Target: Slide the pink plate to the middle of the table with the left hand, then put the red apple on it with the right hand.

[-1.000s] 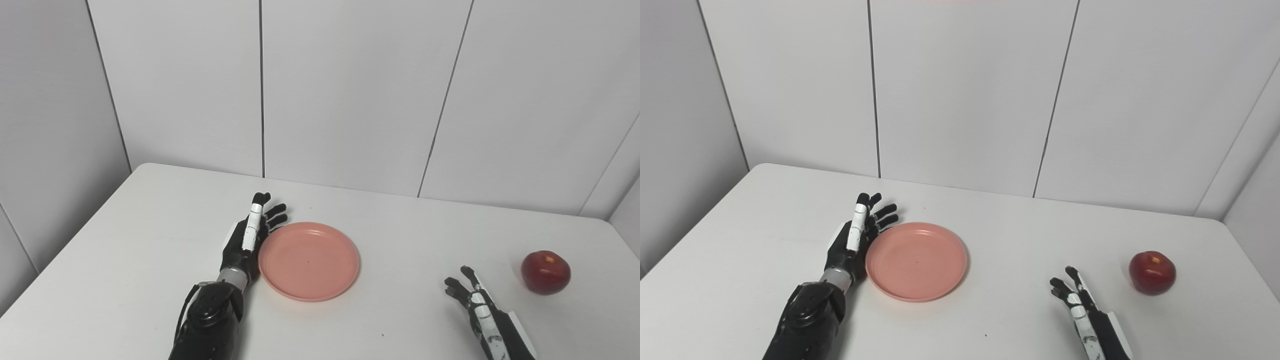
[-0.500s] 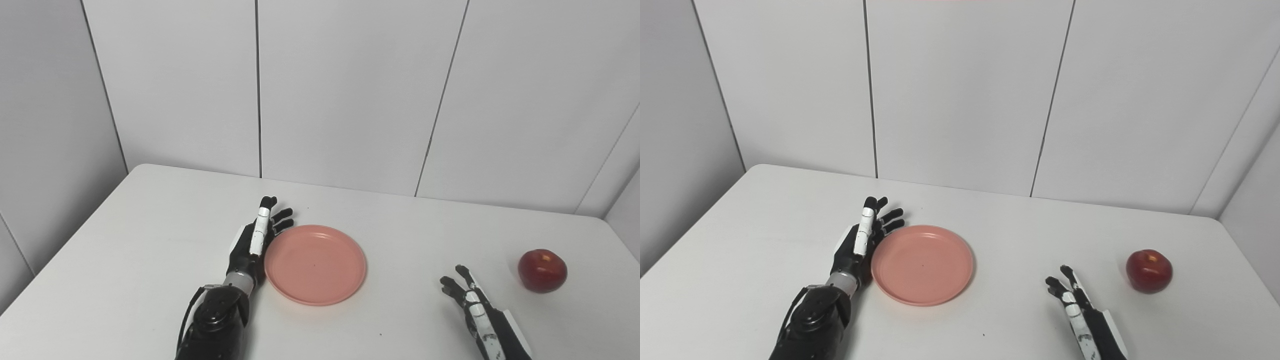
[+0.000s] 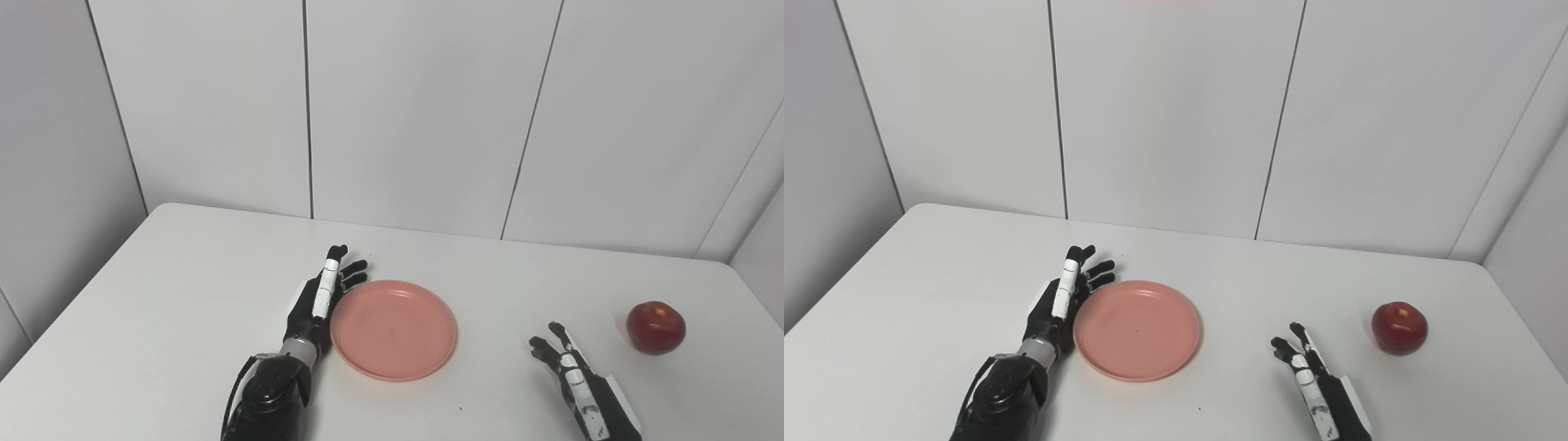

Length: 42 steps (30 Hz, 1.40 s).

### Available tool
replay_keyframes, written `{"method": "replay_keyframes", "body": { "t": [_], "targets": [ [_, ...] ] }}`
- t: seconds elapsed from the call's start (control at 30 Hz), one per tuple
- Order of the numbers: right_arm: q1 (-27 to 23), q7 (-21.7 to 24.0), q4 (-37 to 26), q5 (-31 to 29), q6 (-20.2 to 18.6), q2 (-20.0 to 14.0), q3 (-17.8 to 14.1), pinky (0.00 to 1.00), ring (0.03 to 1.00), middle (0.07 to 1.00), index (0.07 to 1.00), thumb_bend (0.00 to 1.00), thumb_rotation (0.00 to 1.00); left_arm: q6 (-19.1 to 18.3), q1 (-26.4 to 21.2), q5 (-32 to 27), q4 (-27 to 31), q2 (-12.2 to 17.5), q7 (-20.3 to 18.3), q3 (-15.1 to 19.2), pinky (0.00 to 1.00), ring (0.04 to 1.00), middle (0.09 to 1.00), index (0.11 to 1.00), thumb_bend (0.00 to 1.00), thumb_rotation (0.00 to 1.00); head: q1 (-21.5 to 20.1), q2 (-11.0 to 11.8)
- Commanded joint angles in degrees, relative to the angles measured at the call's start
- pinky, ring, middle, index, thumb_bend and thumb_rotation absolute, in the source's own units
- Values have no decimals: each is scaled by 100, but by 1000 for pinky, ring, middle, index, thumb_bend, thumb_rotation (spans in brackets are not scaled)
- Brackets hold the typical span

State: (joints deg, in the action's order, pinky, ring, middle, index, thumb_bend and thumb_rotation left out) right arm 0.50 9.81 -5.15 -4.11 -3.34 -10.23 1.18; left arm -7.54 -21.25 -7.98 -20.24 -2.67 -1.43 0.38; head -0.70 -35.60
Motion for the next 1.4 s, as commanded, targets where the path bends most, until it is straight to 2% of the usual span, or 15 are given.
{"method": "replay_keyframes", "body": {
  "t": [0.0, 0.53, 0.7, 0.77, 1.03, 1.17, 1.37],
  "targets": [
    [-90, 34, -130, -23, -90, 37, 46, 1000, 892, 873, 970, 814, 984, -392, 185, 51, -161, -90, -37, -87, 821, 835, 839, 935, 781, 966, -16, 0],
    [-98, 69, -158, -11, -117, 46, 137, 1000, 912, 887, 976, 794, 965, -167, 245, 342, -184, -179, 73, -255, 819, 833, 869, 964, 711, 1000, -142, 0],
    [-99, 32, -167, 27, -142, 84, 163, 1000, 913, 888, 972, 802, 955, -172, 241, 362, -197, -156, 50, -239, 834, 842, 885, 973, 727, 996, -231, -6],
    [-104, 13, -150, 90, -105, 108, 194, 1000, 910, 887, 971, 803, 956, -165, 234, 343, -235, -116, 22, -209, 842, 844, 886, 971, 736, 988, -360, 0],
    [-187, -177, -23, 483, -14, 315, 408, 1000, 891, 881, 978, 848, 952, -61, 178, 181, -513, 145, -133, 37, 862, 860, 882, 980, 772, 975, -1298, 116],
    [-229, -256, 26, 633, -23, 437, 499, 1000, 886, 876, 979, 837, 952, 30, 132, 20, -706, 283, -318, 214, 880, 870, 893, 987, 761, 954, -1603, 159],
    [-259, -326, 64, 720, -78, 591, 584, 996, 891, 887, 980, 824, 953, 60, 104, -156, -880, 482, -564, 363, 902, 893, 916, 1000, 801, 921, -2022, 190]
  ]
}}
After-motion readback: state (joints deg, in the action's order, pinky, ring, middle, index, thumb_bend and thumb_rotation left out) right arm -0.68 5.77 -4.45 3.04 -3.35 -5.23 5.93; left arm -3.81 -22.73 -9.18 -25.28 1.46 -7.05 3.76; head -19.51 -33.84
